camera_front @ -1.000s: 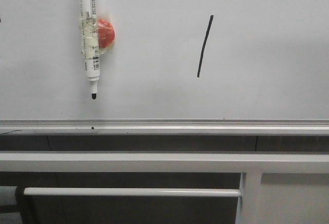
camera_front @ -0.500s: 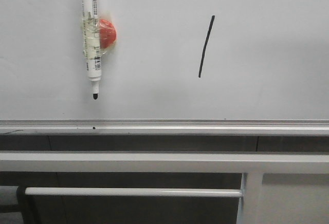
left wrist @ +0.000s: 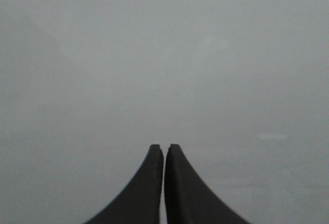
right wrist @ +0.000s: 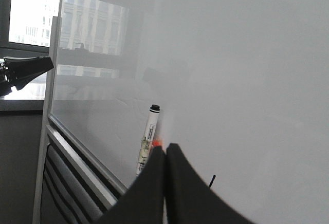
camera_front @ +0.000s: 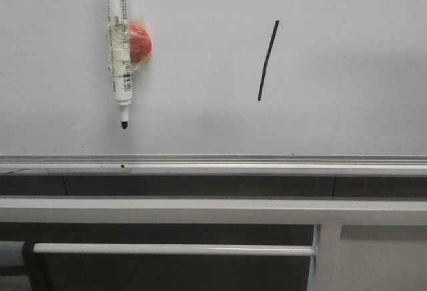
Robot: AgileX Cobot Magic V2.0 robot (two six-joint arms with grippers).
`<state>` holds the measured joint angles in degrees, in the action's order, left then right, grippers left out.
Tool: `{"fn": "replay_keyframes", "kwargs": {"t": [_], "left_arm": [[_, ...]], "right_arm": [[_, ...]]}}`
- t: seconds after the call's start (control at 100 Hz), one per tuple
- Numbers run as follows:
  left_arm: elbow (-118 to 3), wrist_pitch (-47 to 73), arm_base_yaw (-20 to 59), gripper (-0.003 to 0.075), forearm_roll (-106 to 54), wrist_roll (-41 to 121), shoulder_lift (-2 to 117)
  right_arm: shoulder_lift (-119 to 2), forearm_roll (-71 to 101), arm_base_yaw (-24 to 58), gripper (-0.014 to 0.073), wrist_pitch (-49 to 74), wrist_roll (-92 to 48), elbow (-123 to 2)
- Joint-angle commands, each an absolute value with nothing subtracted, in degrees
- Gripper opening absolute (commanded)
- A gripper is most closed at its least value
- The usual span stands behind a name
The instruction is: Write number 1 on whiteboard
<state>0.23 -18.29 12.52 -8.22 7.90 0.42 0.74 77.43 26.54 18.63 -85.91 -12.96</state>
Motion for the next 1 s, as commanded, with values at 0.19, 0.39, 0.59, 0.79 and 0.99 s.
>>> {"fn": "replay_keyframes", "kwargs": {"t": [0.19,0.39,0.59,0.79,0.99], "left_arm": [[0.54,-2.9,1.52,-0.002,-8.8,6.98,-0.5],[0.54,10.94,-3.13,-0.002,-8.83,6.98,-0.5],[0.67,14.43,-3.72,-0.002,-8.99,6.73,-0.5],[0.67,14.68,-3.72,-0.002,0.87,-6.13,-0.5],[0.67,15.02,-3.25,-0.002,4.39,-10.69,-0.5]], "right_arm": [[1.24,78.79,26.39,-0.0064,17.17,-86.45,-14.36],[1.24,78.79,26.39,-0.0064,17.17,-86.45,-14.36],[1.24,78.79,26.39,-0.0064,17.17,-86.45,-14.36],[1.24,78.79,26.39,-0.0064,17.17,-86.45,-14.36],[1.24,78.79,26.39,-0.0064,17.17,-86.45,-14.36]]}}
